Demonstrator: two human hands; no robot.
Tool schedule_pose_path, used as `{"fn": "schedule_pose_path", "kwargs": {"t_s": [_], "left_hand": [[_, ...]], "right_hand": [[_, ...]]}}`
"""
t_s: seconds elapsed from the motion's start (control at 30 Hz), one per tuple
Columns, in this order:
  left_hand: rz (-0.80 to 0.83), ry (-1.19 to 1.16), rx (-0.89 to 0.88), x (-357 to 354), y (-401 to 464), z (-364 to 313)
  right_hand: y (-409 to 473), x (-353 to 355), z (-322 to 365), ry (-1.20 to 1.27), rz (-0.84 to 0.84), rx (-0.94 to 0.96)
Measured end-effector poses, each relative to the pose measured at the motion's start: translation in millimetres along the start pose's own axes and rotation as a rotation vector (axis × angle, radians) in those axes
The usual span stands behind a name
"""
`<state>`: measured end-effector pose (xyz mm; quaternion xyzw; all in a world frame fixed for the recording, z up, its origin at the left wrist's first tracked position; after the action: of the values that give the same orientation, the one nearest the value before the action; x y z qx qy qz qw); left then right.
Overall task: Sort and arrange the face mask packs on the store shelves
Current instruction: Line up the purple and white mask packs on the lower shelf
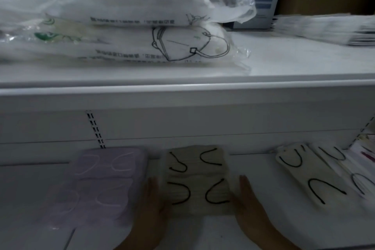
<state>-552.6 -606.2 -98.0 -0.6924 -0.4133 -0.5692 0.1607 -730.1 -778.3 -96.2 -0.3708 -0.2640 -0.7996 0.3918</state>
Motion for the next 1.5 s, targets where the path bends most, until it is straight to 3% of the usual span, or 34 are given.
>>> {"fn": "schedule_pose_path", "kwargs": {"t_s": [0.07, 0.13, 0.27, 0.5, 0.57, 0.63, 0.73, 0.8, 0.9, 1.0, 1.17, 1.33, 1.43, 1.5], "left_hand": [[0.059, -0.178, 0.199, -8, 0, 17], [0.162, -0.432, 0.37, -18, -4, 16], [0.28, -0.771, 0.586, -29, -4, 13], [0.386, -0.798, 0.603, -27, -4, 12], [0.39, -0.756, 0.556, -21, -6, 8], [0.255, -0.744, 0.451, -4, -9, -1], [-0.134, -0.61, 0.036, 44, -9, -23], [-0.222, -0.487, -0.191, 66, -4, -39], [-0.296, -0.542, -0.204, 69, 7, -43], [0.04, -0.835, 0.048, 37, 18, -44], [0.575, -1.2, 0.245, -6, 8, -120], [0.922, -0.981, 0.408, -72, -7, -195], [0.905, -0.732, 0.318, -90, -14, -247], [0.918, -0.598, 0.276, -97, -13, -287]], "right_hand": [[-1, -4, -15, 0.387, -0.105, -0.242], [-1, -6, -18, 0.583, -0.203, -0.361], [0, -10, -11, 0.599, -0.219, -0.349], [-1, -11, -9, 0.583, -0.221, -0.332], [-1, -12, -9, 0.602, -0.231, -0.345], [-3, -10, -10, 0.616, -0.26, -0.361], [-6, -7, -10, 0.601, -0.272, -0.373], [-10, -2, -10, 0.587, -0.294, -0.381], [-20, 14, -11, 0.527, -0.325, -0.385], [-36, 29, -16, 0.455, -0.357, -0.382], [-68, 71, -48, 0.233, -0.342, -0.362], [-83, 141, -110, 0.009, -0.473, -0.292], [-88, 176, -152, 0.03, -0.515, -0.28], [-89, 185, -177, 0.018, -0.448, -0.27]]}}
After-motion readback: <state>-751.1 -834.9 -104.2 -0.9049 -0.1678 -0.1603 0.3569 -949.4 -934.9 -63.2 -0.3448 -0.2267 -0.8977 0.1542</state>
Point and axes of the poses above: each hand's wrist, its own y-axis towards the middle knuckle, its own x-axis out of the back of the hand, z = x × y, the point moved 4 cm from there along y, towards the middle knuckle, and after that the axes turned 14 degrees about x, right-handed, at the moved point
